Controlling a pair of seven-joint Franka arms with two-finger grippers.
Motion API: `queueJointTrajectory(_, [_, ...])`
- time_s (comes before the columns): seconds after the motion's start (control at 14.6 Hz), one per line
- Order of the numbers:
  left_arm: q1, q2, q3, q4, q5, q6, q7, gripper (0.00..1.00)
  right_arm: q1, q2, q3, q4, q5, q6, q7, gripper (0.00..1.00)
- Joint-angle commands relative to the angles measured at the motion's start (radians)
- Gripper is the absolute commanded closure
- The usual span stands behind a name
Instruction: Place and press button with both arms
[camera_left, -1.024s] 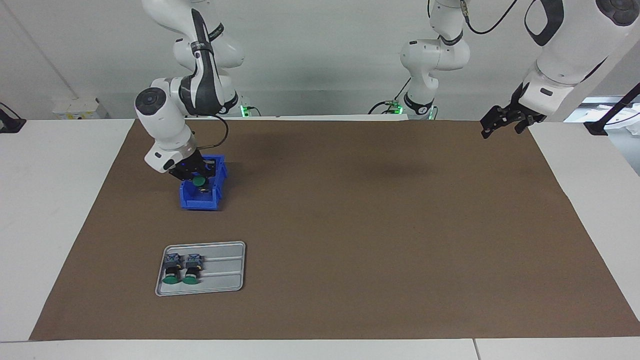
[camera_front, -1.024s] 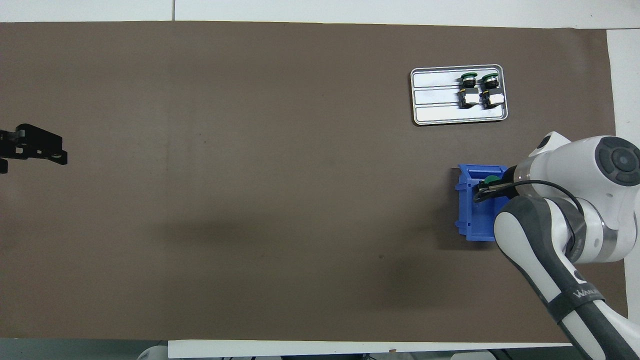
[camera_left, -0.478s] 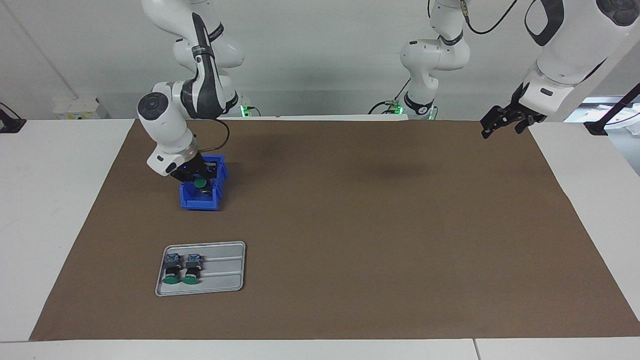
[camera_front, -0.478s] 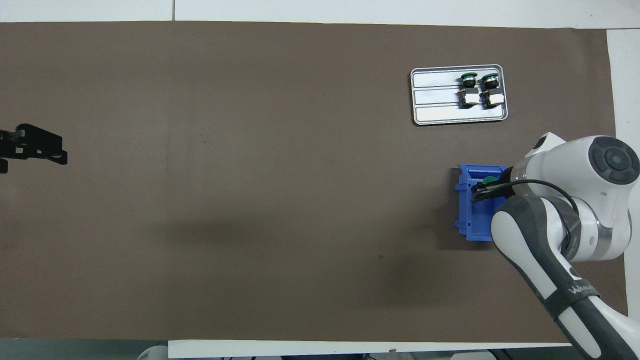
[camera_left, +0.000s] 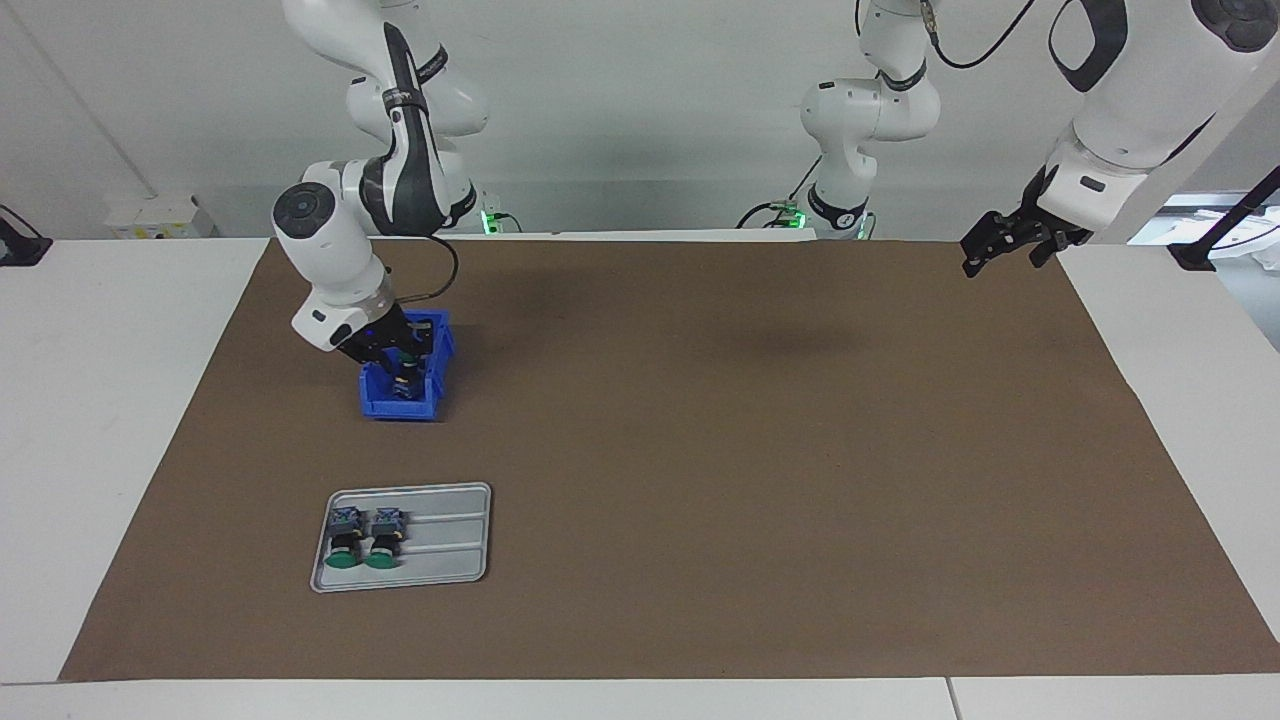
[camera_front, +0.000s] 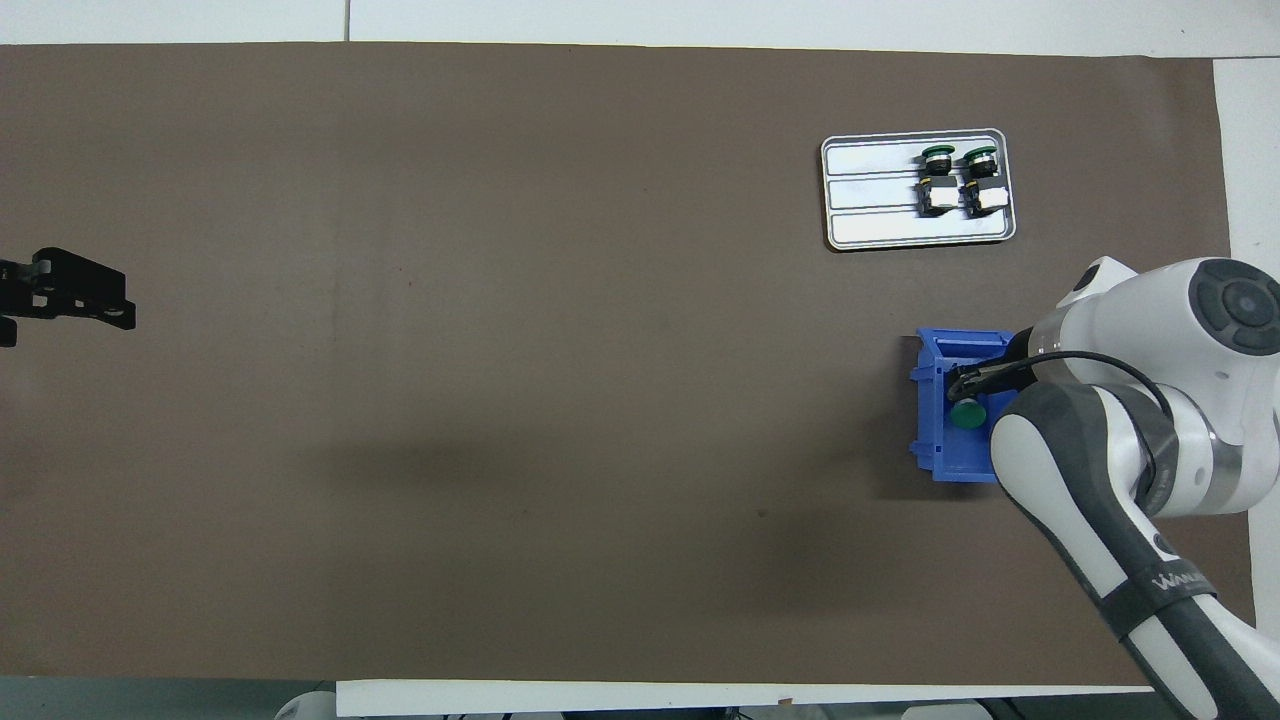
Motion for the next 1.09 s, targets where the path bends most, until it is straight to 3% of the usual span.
queueJointTrajectory(0.0, [-0.009,-0.012,0.0,-0.001,0.011,-0.009,0.002,0.0,-0.006,-0.007,0.004,0.126,-0.012,-0.143,-0.017,0.06])
queueJointTrajectory(0.07, [-0.009,-0.012,-0.002,-0.001,0.011,-0.009,0.002,0.0,-0.006,-0.007,0.004,0.17,-0.012,-0.195,-0.017,0.01])
queueJointTrajectory(0.41, [-0.009,-0.012,-0.002,-0.001,0.011,-0.009,0.005,0.0,-0.037,0.011,0.004,0.491,-0.01,-0.493,-0.014,0.01])
queueJointTrajectory(0.68, [-0.008,-0.012,0.001,-0.001,0.011,-0.017,0.01,0.0,-0.052,0.109,0.004,0.781,-0.012,-0.708,0.025,0.01])
queueJointTrajectory(0.82, [-0.006,-0.012,0.001,-0.001,0.014,-0.019,0.011,0.0,-0.046,0.143,0.005,0.855,-0.029,-0.74,0.081,0.01])
queueJointTrajectory(1.02, [0.002,-0.012,0.004,0.0,0.02,-0.011,0.034,0.0,-0.04,0.152,0.005,0.858,-0.041,-0.74,0.082,0.01])
